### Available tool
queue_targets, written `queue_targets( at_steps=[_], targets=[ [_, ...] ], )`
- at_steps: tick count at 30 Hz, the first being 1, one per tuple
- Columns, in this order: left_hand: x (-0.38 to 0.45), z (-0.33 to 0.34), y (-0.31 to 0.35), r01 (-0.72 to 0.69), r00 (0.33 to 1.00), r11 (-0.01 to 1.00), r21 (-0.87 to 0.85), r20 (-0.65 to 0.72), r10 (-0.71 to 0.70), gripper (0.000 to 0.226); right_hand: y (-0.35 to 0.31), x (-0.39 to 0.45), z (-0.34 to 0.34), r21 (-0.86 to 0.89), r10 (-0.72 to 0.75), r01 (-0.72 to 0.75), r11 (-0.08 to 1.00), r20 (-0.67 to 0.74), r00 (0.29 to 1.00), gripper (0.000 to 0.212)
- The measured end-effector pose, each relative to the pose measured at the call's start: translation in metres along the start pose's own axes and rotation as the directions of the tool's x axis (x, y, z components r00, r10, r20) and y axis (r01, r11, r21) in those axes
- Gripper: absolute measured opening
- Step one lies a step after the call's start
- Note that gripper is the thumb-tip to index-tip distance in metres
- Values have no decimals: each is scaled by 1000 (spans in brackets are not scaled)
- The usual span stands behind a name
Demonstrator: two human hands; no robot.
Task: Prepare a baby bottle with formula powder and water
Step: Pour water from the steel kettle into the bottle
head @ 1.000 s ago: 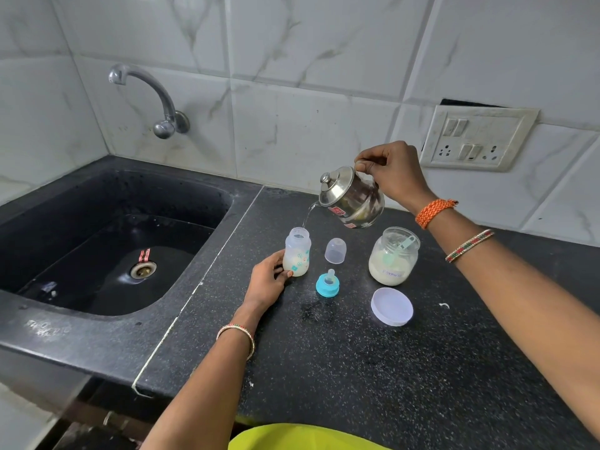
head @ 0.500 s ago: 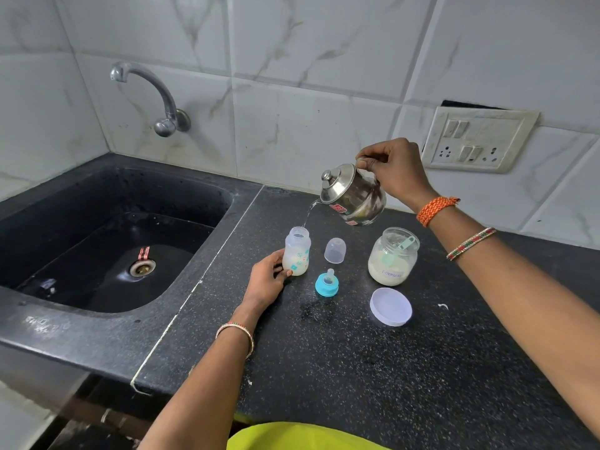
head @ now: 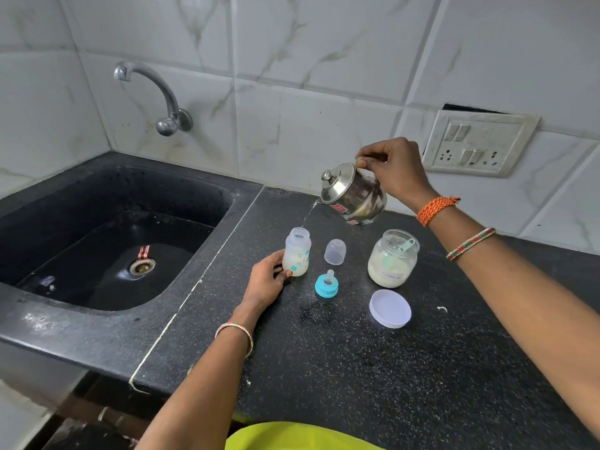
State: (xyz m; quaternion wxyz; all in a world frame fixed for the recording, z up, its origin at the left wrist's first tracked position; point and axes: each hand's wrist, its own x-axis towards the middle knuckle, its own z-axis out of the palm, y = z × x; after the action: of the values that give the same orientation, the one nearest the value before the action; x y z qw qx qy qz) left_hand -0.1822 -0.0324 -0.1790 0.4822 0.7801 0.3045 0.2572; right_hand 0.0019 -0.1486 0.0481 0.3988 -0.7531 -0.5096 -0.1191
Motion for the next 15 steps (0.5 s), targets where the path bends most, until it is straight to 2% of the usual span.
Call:
queue_targets(
  at_steps=[7, 15],
  targets=[
    [0, 1, 1, 0, 1000, 1000, -1, 1, 0, 52, 2, -1, 1, -11, -5, 5, 1000, 15, 1000, 13],
    [0, 0, 1, 13, 1000, 1000, -7, 5, -13, 54, 12, -14, 13, 114, 101, -100, 988, -2, 995, 17]
  ],
)
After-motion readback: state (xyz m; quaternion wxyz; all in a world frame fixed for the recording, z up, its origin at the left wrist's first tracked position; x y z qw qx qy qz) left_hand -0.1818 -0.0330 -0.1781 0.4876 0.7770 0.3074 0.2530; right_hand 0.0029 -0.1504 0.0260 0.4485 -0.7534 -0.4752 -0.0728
